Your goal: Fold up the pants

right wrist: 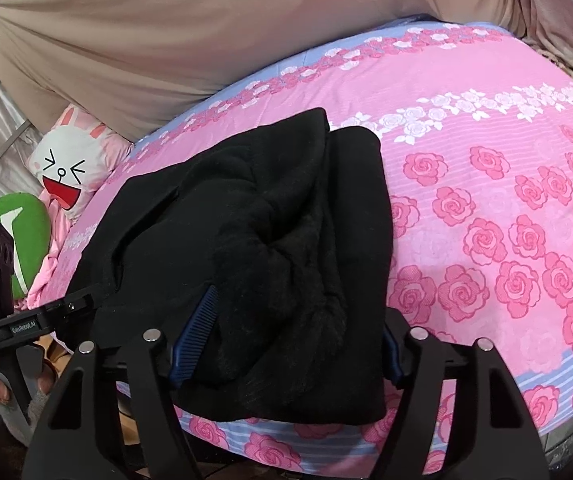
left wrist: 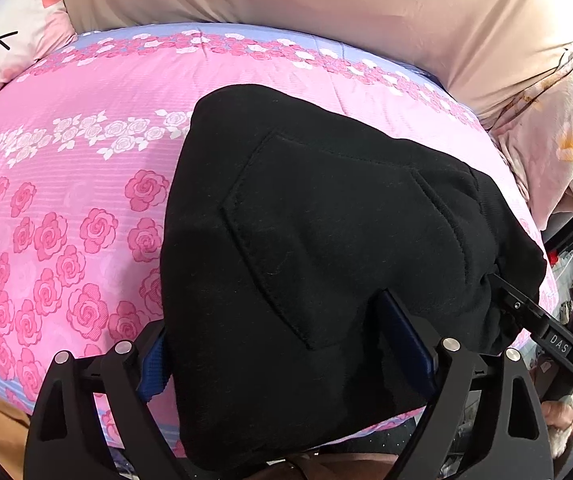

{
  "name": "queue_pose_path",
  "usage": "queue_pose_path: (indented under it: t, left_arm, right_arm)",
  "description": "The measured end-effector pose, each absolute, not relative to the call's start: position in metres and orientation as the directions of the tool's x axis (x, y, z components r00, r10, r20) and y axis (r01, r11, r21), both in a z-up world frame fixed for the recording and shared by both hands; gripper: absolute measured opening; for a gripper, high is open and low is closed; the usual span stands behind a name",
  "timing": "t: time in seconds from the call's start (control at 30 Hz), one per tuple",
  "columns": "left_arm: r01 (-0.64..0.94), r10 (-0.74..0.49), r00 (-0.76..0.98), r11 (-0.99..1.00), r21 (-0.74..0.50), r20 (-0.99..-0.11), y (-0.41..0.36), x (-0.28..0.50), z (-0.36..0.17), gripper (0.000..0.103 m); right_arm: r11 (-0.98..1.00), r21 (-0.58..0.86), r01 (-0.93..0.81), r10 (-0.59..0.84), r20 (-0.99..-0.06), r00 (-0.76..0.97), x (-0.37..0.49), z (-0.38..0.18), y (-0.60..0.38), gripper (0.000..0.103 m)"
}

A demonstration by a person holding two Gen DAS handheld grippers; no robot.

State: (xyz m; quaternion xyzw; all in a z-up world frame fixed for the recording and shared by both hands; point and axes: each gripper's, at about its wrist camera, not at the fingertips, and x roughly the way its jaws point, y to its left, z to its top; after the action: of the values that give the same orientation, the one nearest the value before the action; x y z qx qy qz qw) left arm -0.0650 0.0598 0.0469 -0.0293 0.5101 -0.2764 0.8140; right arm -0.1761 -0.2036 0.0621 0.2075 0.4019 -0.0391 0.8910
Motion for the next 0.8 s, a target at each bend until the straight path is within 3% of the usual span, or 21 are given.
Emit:
queue_pose_path:
  t: [0.1,0.17,0.23,0.43,0.8]
  left_arm:
    - [0.446,-0.497,0.336,0.832,-0.329,-0.800,0.060,-0.071,0.055,0.067]
    - [0.453,-0.486,0.379,0.839,-0.299,-0.788,0.063,-0.077,0.067,0.039]
    - [0.453,-0.514,0.387,0.829,-0.328,-0.765,0.073,-0.077,0.079,0.031]
    - [0.489,-0.583,0.411,0.790,-0.370,-0.701,0.087,-0.077,0.117,0.030]
    - [0.557,-0.618,0.580,0.777,-0.295,-0.531,0.084,-0.060,0.210,0.030]
  right_arm:
    - [0.922,0.313,0.227,0.074,-0.719,0.691,-0.182,0.071,-0.200,0.046]
    - [0.923,0.318,0.219,0.074,-0.703,0.708,-0.186,0.083,-0.199,0.043]
    - [0.927,0.312,0.210,0.068,-0.688,0.723,-0.189,0.094,-0.198,0.042]
    - [0.943,0.289,0.168,0.047,-0.612,0.789,-0.198,0.142,-0.190,0.042]
    - [0.973,0.204,0.106,-0.007,-0.431,0.902,-0.170,0.228,-0.185,0.042]
